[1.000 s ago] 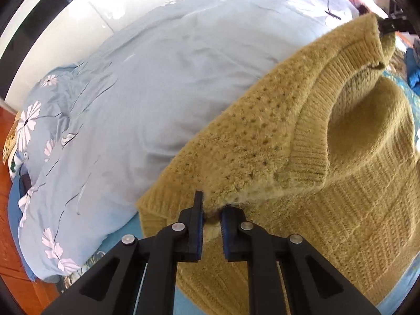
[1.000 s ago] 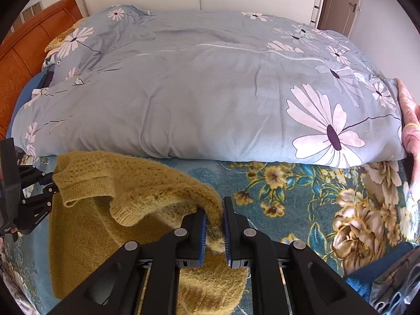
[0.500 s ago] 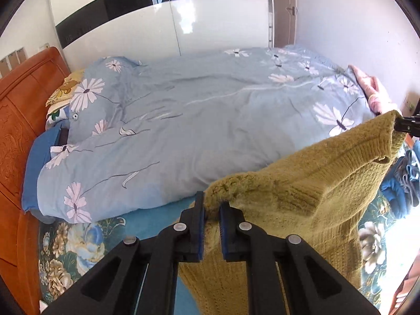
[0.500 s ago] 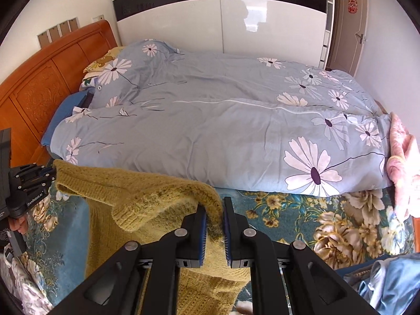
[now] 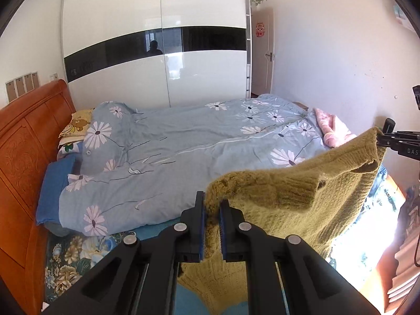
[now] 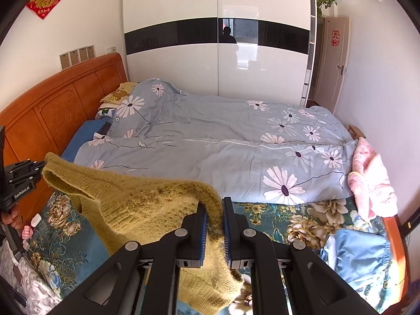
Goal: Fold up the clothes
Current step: 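Hold the vest up with both grippers and shake it out, then lay the vest flat on the blanket and open both grippers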
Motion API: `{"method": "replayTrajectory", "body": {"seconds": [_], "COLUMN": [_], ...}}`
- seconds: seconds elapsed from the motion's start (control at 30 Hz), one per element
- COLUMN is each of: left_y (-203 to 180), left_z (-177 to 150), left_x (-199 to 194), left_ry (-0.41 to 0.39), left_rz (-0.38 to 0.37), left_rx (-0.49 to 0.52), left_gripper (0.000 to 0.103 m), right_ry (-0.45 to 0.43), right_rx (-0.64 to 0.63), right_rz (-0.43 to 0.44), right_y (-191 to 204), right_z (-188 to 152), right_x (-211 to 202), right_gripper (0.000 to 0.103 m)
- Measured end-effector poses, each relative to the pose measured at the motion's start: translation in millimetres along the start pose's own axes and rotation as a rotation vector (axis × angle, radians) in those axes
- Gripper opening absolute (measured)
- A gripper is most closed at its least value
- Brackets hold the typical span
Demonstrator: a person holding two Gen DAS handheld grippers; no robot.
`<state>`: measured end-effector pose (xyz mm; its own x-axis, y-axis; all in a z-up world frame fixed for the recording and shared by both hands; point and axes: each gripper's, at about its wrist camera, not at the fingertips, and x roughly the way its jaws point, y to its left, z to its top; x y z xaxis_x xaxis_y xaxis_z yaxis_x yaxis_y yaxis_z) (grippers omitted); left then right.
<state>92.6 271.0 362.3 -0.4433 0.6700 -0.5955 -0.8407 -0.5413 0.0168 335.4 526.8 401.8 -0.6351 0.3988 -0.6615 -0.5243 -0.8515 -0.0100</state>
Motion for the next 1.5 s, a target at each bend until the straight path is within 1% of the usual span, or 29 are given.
{"method": "replayTrajectory", "body": {"seconds": [0.1,0.17,0.23,0.3,0.4,0.47,0.53,0.6,0.67,0.73,0.8,0.9,0.97,1.03,1.13,1.27,1.37,1.4,1.5], "left_y": [-2.1,-3.5,-3.8,-2.8,1.9,5.0,5.3,7.5,17.0,27.5,36.3,50.7,55.1,59.7,63.8,71.5,74.2,75.2,76.9], "left_z": [-6.8,-11.1,-10.0,-3.1,16.0,26.3,29.6,26.2,16.6,0.6,-16.7,-48.7,-72.9,-89.4,-103.0,-107.6,-109.8,-110.8,-116.3], "left_x": [-35.5,-58.9,-79.5,-95.1,-102.7,-90.4,-57.8,-11.9,49.7,112.5,176.3,270.5,322.7,364.9,412.2,458.8,485.6,492.9,504.1], "left_ry": [-0.005,-0.007,0.005,0.012,0.015,0.010,0.024,0.060,0.135,0.206,0.278,0.408,0.473,0.522,0.554,0.582,0.605,0.615,0.650], "left_rz": [-0.031,-0.051,-0.076,-0.095,-0.115,-0.122,-0.082,-0.035,-0.012,0.010,0.045,0.077,0.101,0.109,0.122,0.125,0.130,0.131,0.124], "left_rx": [-0.018,-0.030,-0.039,-0.038,-0.032,-0.041,-0.018,-0.009,-0.039,-0.076,-0.094,-0.135,-0.131,-0.135,-0.125,-0.121,-0.112,-0.112,-0.134], "left_gripper": [0.009,0.009,0.009,0.009,0.009,0.009,0.009,0.009,0.009,0.009,0.009,0.009,0.009,0.009,0.009,0.010,0.010,0.012,0.013], "right_ry": [-0.022,-0.030,-0.035,-0.044,-0.056,-0.043,-0.004,0.050,0.116,0.182,0.244,0.340,0.401,0.450,0.500,0.549,0.582,0.592,0.607], "right_rx": [-0.013,0.004,0.014,-0.006,-0.041,-0.056,-0.093,-0.100,-0.091,-0.076,-0.030,0.020,0.015,0.010,0.032,0.075,0.075,0.074,0.059], "right_rz": [-0.004,0.007,0.020,0.027,0.049,0.063,0.057,0.083,0.102,0.117,0.125,0.125,0.123,0.114,0.101,0.088,0.083,0.082,0.074], "right_y": [11.3,15.8,21.2,29.4,32.2,26.0,19.3,8.0,-2.2,-12.7,-24.4,-33.5,-34.1,-36.4,-46.7,-62.0,-67.6,-68.9,-70.0], "right_z": [-6.1,-9.1,-9.0,-4.4,12.0,23.5,30.2,31.9,27.4,19.7,8.1,-15.8,-31.6,-44.6,-58.1,-68.3,-78.1,-81.4,-89.3], "right_x": [-38.4,-59.6,-79.3,-99.1,-111.3,-96.5,-63.5,-13.8,50.1,116.4,183.9,281.9,339.6,388.5,445.6,501.5,527.2,534.5,548.7], "right_gripper": [0.011,0.011,0.011,0.011,0.011,0.011,0.011,0.011,0.011,0.011,0.011,0.011,0.011,0.011,0.011,0.011,0.011,0.011,0.015]}}
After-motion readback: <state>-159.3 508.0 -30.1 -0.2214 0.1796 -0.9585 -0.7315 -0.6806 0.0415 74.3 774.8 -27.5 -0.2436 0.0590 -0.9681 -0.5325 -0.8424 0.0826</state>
